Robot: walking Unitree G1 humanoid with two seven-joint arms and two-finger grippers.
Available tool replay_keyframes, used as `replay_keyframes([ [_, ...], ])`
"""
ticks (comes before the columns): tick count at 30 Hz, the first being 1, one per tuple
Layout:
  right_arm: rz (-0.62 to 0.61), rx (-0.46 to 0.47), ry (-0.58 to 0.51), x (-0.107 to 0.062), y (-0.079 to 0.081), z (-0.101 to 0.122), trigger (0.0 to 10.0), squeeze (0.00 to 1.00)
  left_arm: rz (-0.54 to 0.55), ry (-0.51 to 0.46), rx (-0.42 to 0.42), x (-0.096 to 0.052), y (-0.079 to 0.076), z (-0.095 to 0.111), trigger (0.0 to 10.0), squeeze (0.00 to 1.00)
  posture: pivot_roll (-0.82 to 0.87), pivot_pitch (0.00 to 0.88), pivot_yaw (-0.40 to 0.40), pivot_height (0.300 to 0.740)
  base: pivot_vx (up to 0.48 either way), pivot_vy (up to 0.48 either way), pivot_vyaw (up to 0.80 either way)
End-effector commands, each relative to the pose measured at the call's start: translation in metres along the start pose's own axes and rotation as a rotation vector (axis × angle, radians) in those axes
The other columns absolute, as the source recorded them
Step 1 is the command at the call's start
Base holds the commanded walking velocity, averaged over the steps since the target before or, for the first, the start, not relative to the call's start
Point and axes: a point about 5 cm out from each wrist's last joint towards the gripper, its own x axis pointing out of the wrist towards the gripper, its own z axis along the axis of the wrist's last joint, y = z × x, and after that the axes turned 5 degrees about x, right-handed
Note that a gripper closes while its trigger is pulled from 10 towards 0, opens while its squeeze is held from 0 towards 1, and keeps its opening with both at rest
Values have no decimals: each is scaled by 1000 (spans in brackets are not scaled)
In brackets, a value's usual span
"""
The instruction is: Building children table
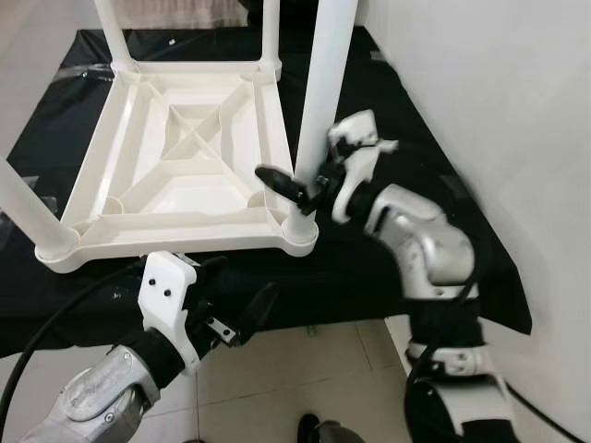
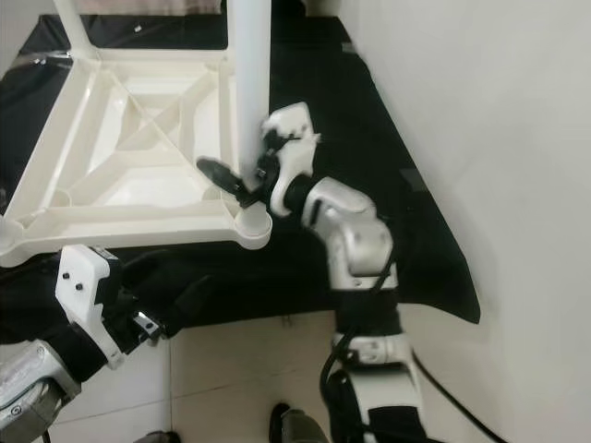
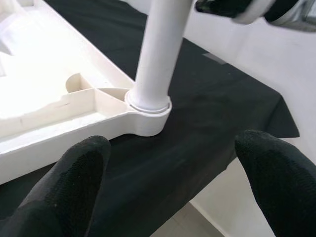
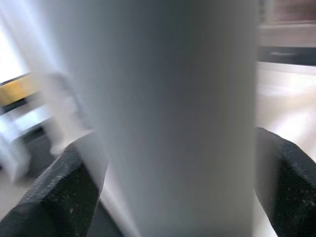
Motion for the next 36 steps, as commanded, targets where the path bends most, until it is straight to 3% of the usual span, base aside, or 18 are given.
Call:
replay_keyframes([
  [1, 182, -10, -15, 0, 4, 4, 10000, 0, -6, 3, -8, -3, -5, 0, 10000, 0, 174, 272, -123, 740, 0, 0, 0],
  [3, 266, -15, -23, -3, -4, 14, 10000, 0, 0, 8, -8, -5, -6, 0, 10000, 0, 180, 278, -126, 740, 0, 0, 0],
  [6, 287, -20, -34, -2, -15, 25, 10000, 0, 8, 13, -9, -8, -7, 0, 10000, 0, 193, 296, -133, 740, 0, 0, 0],
  [15, 423, -65, -32, -7, -25, 49, 10000, 0, 30, 26, -15, -14, -9, 0, 10000, 0, 202, 319, -141, 740, 0, 0, 0],
  [16, 445, -65, -29, -10, -25, 51, 0, 0, 31, 28, -16, -15, -9, 0, 10000, 0, 201, 320, -139, 740, 0, 0, 0],
  [22, 508, -79, 3, -20, -30, 57, 0, 0, 33, 29, -18, -14, -9, -1, 10000, 0, 194, 312, -136, 740, 0, 0, 0],
  [27, 491, -81, 42, -27, -32, 48, 0, 0, 31, 27, -18, -13, -7, -1, 10000, 0, 167, 297, -134, 740, 0, 0, 0],
  [29, 365, -52, 84, -33, -35, 22, 0, 0, 28, 25, -16, -11, -6, -2, 10000, 0, 153, 279, -135, 740, 0, 0, 0],
  [30, 365, -52, 84, -33, -35, 22, 0, 0, 28, 25, -16, -11, -6, -2, 10000, 0, 153, 279, -135, 740, 0, 0, 0],
  [32, 182, 23, 106, -33, -29, -12, 0, 0, 26, 23, -13, -10, -5, -2, 10000, 0, 153, 273, -131, 740, 0, 0, 0],
  [33, 182, 23, 106, -33, -29, -12, 0, 0, 26, 23, -13, -10, -5, -2, 10000, 0, 153, 273, -131, 740, 0, 0, 0],
  [35, -164, 86, 201, -27, -16, -62, 0, 0, 24, 24, -10, -9, -2, -2, 10000, 0, 154, 260, -119, 740, 0, 0, 0],
  [36, -164, 86, 201, -27, -16, -62, 0, 0, 24, 24, -10, -9, -2, -2, 10000, 0, 154, 260, -119, 740, 0, 0, 0],
])
